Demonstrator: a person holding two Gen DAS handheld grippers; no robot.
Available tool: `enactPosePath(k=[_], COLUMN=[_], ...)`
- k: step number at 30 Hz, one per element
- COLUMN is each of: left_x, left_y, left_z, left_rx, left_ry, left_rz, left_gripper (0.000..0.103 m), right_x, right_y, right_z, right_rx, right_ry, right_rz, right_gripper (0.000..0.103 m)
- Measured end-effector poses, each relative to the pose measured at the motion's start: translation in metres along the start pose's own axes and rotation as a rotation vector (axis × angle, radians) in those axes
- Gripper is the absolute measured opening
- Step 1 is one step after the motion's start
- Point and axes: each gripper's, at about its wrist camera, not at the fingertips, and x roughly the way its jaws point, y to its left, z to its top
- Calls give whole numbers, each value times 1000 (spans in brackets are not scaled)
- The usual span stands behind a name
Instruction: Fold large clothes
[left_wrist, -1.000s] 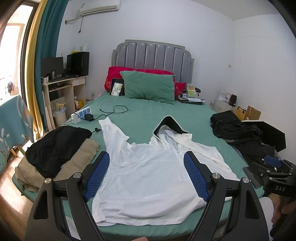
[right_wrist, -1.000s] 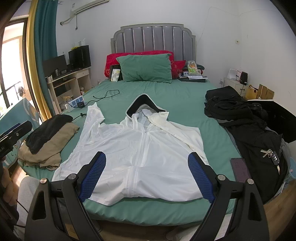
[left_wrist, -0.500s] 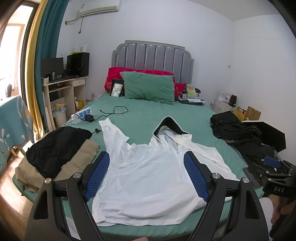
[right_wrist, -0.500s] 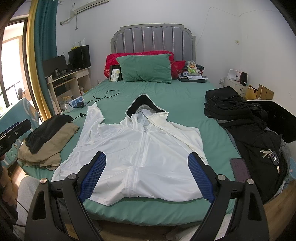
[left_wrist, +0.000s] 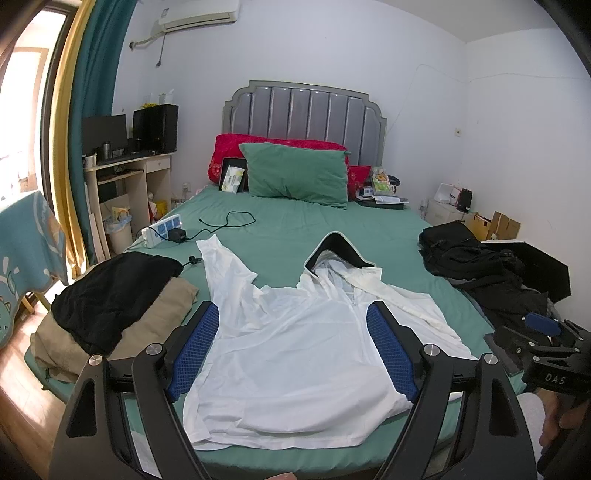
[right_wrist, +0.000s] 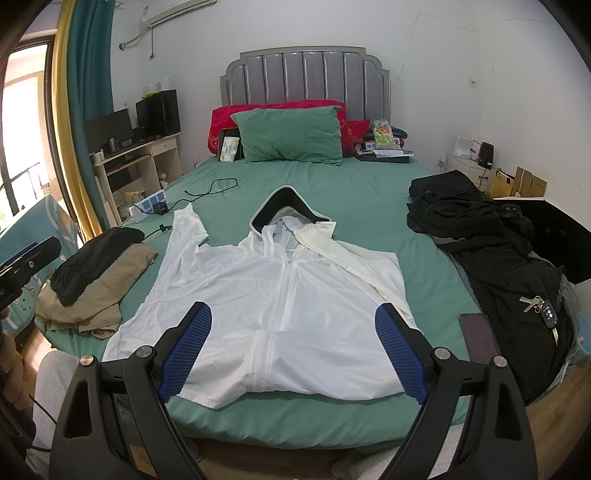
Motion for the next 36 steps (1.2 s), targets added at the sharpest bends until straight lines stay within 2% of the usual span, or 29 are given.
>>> enactPosePath(k=[25,27,31,36], left_x=[-1,1,16,50], left_y=[-2,-3,-1,9], left_z=[1,1,0,-4], left_rx=[-3,-7,-12,-31], left_ry=[4,13,55,128], left_rz=[-1,-14,-46,-13], left_gripper=[85,85,85,85], right_x=[2,9,20,42], right_y=[2,-8,-11,-16], right_z=[0,-12,-14,-9], right_rx=[4,6,6,-8], right_ry=[11,16,35,61], right_rz=[1,1,2,-6], right_gripper=[90,90,90,90])
